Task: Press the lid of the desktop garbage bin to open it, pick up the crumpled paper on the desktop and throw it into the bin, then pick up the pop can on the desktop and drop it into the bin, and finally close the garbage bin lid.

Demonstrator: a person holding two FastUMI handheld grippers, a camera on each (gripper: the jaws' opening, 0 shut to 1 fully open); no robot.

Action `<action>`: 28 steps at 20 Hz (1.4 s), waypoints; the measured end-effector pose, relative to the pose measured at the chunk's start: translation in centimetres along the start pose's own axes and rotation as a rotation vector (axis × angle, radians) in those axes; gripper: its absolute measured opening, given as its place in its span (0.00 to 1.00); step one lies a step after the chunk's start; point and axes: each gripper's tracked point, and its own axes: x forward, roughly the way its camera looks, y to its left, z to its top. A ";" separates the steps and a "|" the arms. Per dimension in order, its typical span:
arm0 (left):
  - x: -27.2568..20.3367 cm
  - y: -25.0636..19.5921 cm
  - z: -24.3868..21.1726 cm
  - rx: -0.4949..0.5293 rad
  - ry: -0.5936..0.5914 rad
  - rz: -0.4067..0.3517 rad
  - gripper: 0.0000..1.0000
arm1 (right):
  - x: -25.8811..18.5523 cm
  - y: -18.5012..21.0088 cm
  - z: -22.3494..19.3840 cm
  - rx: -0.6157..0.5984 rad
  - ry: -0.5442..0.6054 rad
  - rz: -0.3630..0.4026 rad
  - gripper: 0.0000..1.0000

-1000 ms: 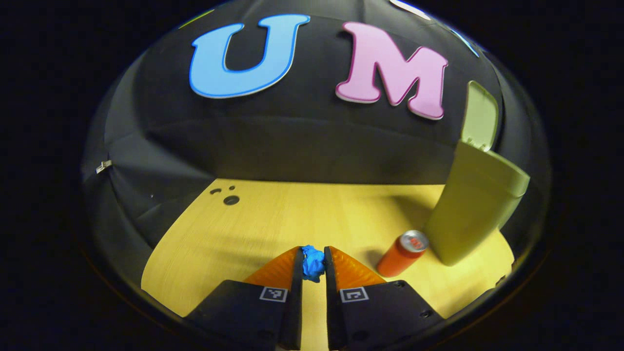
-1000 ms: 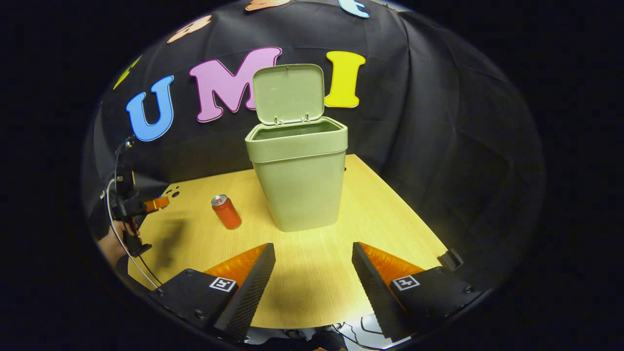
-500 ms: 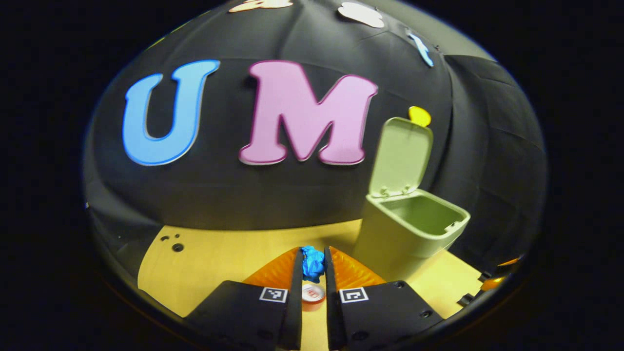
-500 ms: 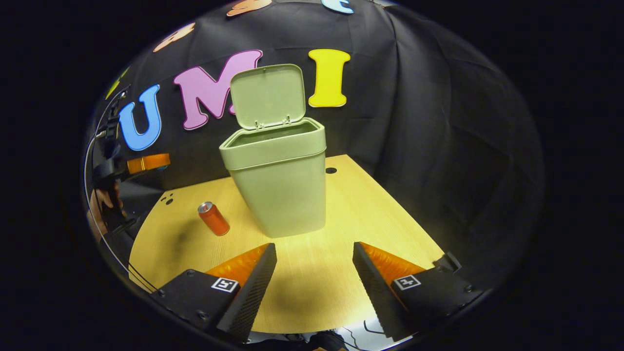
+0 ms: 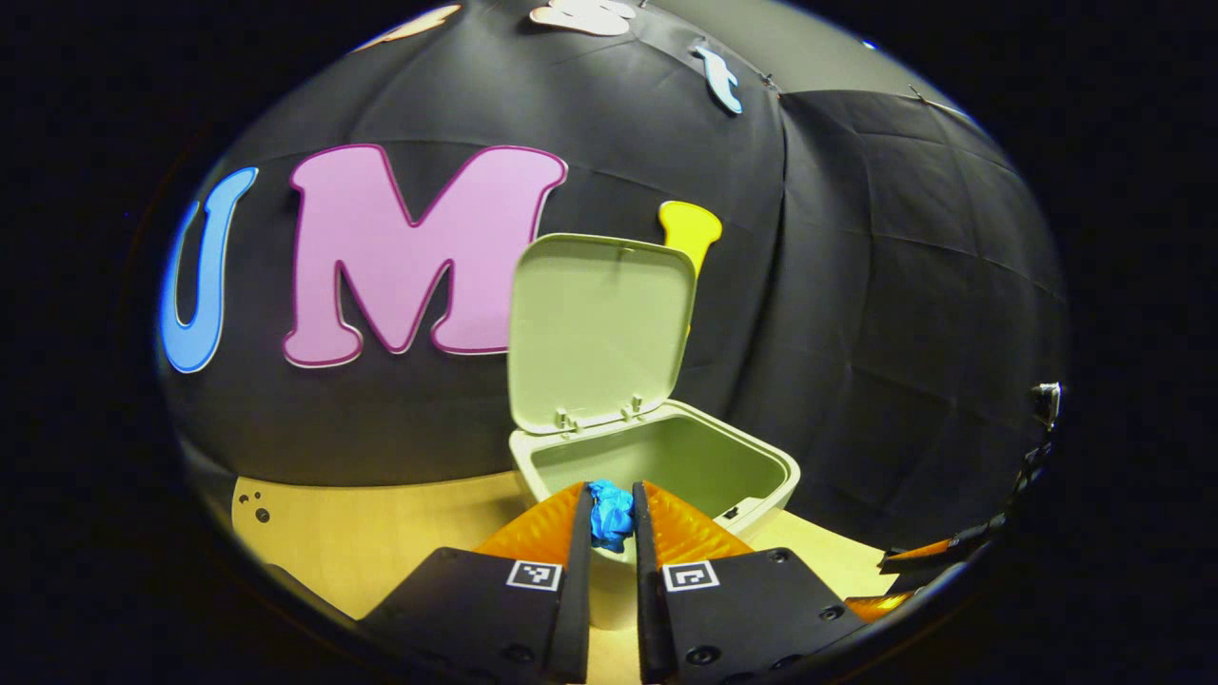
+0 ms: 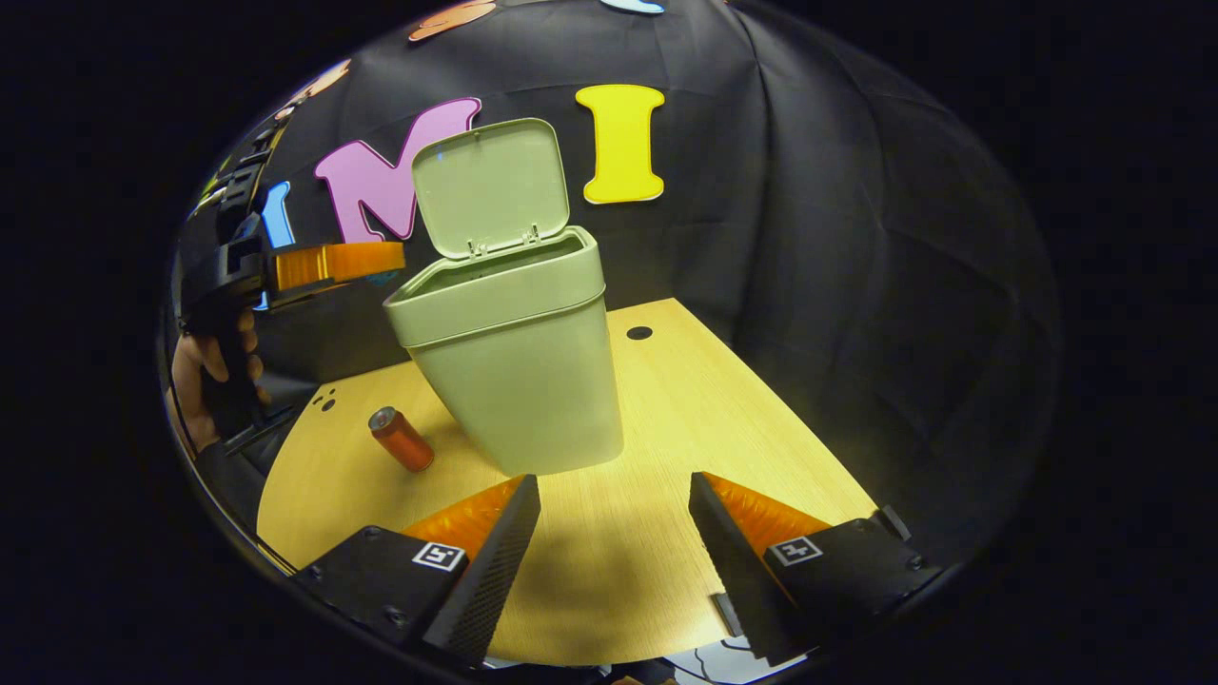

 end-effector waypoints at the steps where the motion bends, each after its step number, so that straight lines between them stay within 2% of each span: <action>1: 0.7 -0.6 -0.3 0.006 0.014 -0.006 0.24 | 0.4 0.0 -0.1 -0.002 0.010 0.011 0.99; 7: 2.9 -2.1 -1.6 0.013 0.055 -0.031 0.28 | 1.4 0.2 0.0 -0.035 0.031 0.060 0.99; 9: 2.9 -2.3 -1.7 0.016 0.054 -0.037 0.38 | 1.4 0.6 -0.2 -0.044 0.036 0.071 0.99; 12: 2.7 -2.5 -0.9 0.022 0.010 -0.041 0.87 | 1.4 1.1 -0.2 -0.060 0.038 0.078 0.99; 14: 2.1 -2.3 -0.2 0.022 -0.022 -0.043 0.99 | 1.3 1.3 -0.3 -0.067 0.037 0.077 0.99; 17: 0.5 -1.0 0.2 0.013 -0.044 -0.010 0.99 | 1.0 1.8 -0.6 -0.071 0.042 0.073 0.99; 20: -2.4 1.9 -0.1 -0.045 -0.068 0.053 0.99 | 0.6 2.4 -0.7 -0.084 0.036 0.067 0.99; 25: -10.7 9.2 -3.0 -0.028 -0.065 0.234 0.99 | 0.6 4.7 -0.7 -0.138 0.024 0.088 0.99; 28: -14.4 12.5 -4.6 -0.063 -0.048 0.305 0.98 | 0.6 6.4 -1.1 -0.195 0.015 0.103 0.99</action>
